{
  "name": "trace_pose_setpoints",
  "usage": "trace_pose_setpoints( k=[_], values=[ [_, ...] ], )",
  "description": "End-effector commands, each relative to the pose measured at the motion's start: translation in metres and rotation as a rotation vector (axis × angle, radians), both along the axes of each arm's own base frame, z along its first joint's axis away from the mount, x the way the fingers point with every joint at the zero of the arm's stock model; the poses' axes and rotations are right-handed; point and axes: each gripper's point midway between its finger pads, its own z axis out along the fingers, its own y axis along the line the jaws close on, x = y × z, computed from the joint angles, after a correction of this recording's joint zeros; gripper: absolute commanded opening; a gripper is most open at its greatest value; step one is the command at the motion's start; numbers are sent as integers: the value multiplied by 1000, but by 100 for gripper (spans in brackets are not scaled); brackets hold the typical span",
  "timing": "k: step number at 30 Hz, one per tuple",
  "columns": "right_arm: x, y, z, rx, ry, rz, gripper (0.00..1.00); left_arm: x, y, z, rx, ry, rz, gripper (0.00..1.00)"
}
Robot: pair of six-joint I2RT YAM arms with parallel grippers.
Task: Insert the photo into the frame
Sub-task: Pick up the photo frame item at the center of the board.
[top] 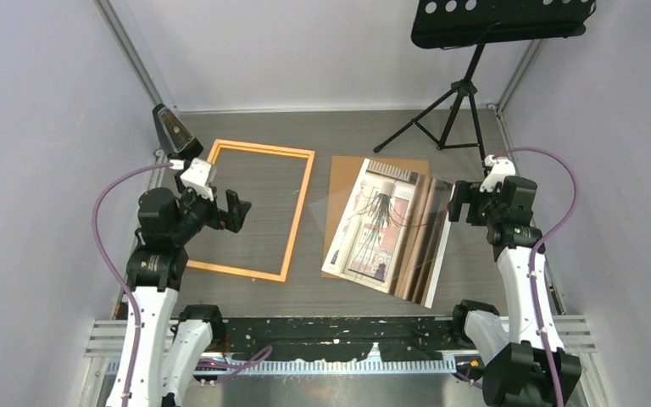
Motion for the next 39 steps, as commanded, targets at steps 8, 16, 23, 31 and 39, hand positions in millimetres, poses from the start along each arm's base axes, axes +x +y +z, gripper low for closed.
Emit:
trace_pose_setpoints(
  k=[8,16,23,31,39],
  values=[
    [1,3,14,22,-58,87,96,2,-21,10,-35,-19,-101,99],
    [-17,-6,-3,-359,57,464,96,20,-35,12,-15,-29,-138,99],
    [-43,-8,-38,-303,223,571,96,35,-67,0,75,-16,-204,99],
    [-58,-38,-71,-323,356,584,99,48,-133,-24,158,72,-384,99],
    [-71,-52,-98,-431,391,572,100,84,-203,-68,231,288,-519,99]
  ],
)
